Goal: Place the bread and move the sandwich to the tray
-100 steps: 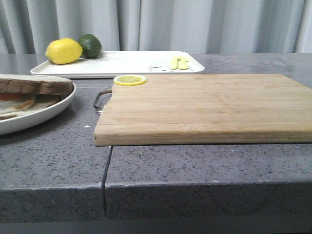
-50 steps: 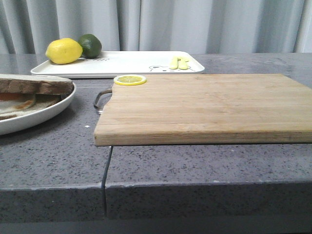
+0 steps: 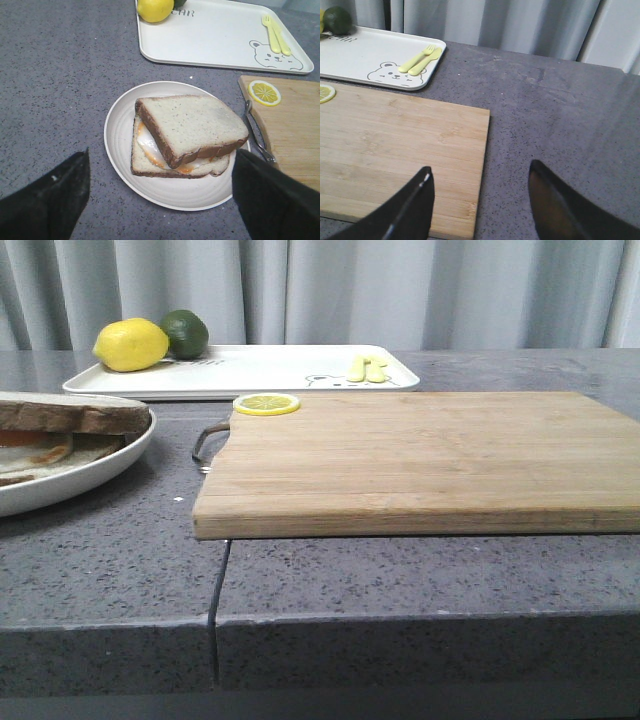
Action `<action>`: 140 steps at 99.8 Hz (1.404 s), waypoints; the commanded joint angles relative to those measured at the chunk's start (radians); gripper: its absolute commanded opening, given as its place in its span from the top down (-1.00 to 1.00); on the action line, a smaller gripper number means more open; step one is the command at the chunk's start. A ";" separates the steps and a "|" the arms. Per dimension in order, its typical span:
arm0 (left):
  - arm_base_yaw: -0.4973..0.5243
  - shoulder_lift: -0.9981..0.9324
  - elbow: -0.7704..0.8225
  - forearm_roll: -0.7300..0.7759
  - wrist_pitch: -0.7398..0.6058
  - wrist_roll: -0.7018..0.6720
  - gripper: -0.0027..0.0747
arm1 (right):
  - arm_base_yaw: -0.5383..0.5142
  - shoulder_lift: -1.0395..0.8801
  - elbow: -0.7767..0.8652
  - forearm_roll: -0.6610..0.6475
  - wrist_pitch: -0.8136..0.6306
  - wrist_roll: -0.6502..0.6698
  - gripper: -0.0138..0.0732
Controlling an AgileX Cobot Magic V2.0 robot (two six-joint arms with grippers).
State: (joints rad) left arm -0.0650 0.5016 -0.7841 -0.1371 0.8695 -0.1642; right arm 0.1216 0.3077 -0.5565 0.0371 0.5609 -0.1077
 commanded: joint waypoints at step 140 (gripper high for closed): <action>-0.003 0.225 -0.033 0.107 -0.183 -0.011 -0.42 | -0.006 0.009 -0.024 -0.015 -0.065 0.000 -0.29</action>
State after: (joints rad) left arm -0.0650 0.6860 -0.7841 -0.0343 0.7821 -0.1658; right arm 0.1216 0.3077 -0.5565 0.0356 0.5667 -0.1077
